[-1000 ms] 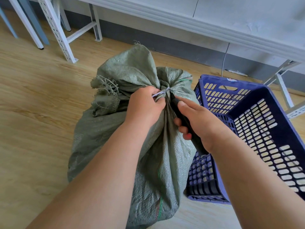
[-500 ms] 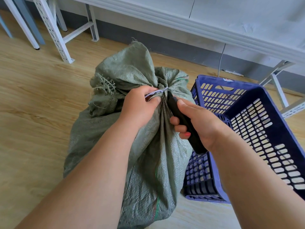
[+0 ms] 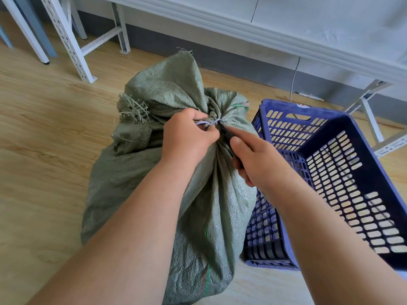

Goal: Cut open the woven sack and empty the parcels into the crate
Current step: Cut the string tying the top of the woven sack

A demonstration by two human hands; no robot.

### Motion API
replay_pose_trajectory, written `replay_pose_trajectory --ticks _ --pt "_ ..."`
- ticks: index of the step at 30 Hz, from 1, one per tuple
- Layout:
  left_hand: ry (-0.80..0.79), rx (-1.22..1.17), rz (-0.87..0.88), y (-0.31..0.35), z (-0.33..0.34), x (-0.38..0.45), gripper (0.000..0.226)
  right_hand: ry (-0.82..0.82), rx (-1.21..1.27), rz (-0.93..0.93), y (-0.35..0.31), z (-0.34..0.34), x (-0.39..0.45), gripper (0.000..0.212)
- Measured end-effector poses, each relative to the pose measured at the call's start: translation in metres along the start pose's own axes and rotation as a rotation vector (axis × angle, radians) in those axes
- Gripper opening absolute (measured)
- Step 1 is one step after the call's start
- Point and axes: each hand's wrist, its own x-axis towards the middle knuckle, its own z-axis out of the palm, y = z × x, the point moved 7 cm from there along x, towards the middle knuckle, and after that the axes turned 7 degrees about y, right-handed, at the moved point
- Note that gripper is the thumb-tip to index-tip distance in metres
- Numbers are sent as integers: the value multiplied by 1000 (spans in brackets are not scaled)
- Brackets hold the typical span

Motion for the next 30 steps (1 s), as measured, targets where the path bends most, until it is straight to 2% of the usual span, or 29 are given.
replay_pose_trajectory --ticks 3,7,14,22,26,30 --pt "7 -18 -17 -1 0 -2 18 -71 234 136 6 8 -6 28" --pt "-8 -34 -11 -2 -1 -4 12 -168 379 252 9 12 -7 28" --pt "-14 -52 5 -2 0 -6 10 -169 373 265 6 13 -4 26" --pt "-38 -258 -105 -8 -4 0 4 -401 565 305 3 20 -9 26" --pt "-69 -324 -139 -10 -2 0 5 -465 606 335 7 23 -10 25" --pt "-87 -416 -311 -28 0 -1 6 -522 891 427 -9 14 -7 24"
